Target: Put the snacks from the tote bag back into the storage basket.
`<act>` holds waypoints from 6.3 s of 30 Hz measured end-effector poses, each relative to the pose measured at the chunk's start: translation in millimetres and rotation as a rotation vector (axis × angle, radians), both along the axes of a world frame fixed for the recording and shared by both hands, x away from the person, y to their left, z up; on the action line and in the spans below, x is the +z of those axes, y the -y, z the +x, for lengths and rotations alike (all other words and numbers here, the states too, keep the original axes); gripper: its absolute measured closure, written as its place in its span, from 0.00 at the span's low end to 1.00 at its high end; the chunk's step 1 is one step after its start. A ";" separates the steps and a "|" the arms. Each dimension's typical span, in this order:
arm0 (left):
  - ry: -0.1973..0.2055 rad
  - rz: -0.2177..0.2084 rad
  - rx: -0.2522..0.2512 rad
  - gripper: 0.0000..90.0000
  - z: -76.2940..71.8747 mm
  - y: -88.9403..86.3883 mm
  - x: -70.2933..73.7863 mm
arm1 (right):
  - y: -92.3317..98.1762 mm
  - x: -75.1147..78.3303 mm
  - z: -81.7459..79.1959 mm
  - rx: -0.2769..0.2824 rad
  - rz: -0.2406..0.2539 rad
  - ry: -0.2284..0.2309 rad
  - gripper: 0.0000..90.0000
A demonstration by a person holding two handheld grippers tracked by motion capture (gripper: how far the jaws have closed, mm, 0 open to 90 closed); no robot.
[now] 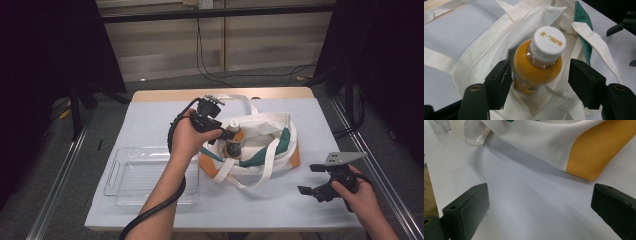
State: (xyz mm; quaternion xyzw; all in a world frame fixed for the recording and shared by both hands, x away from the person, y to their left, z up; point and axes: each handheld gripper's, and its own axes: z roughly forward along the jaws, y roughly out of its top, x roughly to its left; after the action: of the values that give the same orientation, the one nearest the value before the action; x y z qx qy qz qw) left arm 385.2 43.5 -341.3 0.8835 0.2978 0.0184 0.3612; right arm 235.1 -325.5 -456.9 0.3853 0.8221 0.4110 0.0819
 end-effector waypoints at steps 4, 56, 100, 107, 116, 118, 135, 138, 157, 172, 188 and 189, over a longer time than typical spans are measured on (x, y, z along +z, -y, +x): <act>0.009 0.004 0.001 0.44 3.2 3.0 1.5 | -0.1 -0.4 0.4 0.003 -0.003 -0.002 0.02; 0.012 0.176 -0.054 0.66 9.6 39.1 16.9 | 0.0 -0.1 0.6 0.005 -0.001 -0.001 0.02; -0.137 0.336 0.000 0.66 5.4 21.6 108.4 | 1.3 -0.5 1.9 0.006 0.012 -0.002 0.02; -0.139 0.338 0.023 0.66 0.8 3.9 119.9 | 2.5 -0.3 1.9 0.003 0.013 0.000 0.02; -0.148 0.333 0.027 0.66 -3.2 -9.0 126.9 | 1.3 -0.1 2.0 0.005 0.013 -0.002 0.02; -0.155 0.335 0.026 0.66 -4.2 -13.4 131.3 | 1.8 0.0 1.9 0.003 0.014 -0.002 0.02; -0.186 0.334 0.102 0.66 -14.5 -47.9 151.5 | 1.3 0.0 2.0 0.003 0.012 -0.002 0.02; -0.188 0.340 0.100 0.66 -15.1 -52.2 152.7 | 1.0 -0.2 2.0 0.004 0.011 -0.002 0.02; -0.218 0.382 0.134 0.66 -20.3 -70.1 149.7 | 1.1 -0.3 2.0 0.005 0.010 -0.003 0.02; -0.257 0.397 0.153 0.66 -15.8 -81.5 127.5 | 0.0 -1.1 1.9 0.006 0.009 -0.004 0.02; -0.282 0.411 0.168 0.66 -9.7 -82.4 104.2 | 0.9 -0.6 1.6 0.003 0.011 -0.003 0.02; -0.284 0.413 0.168 0.66 -9.7 -81.9 102.7 | 0.8 -0.8 1.8 0.004 0.009 0.000 0.02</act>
State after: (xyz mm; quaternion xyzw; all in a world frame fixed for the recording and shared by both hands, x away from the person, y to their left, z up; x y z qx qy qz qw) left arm 375.5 125.4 -238.7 0.9044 0.4078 -0.0154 0.1250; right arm 236.9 -326.3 -457.7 0.3839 0.8211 0.4149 0.0794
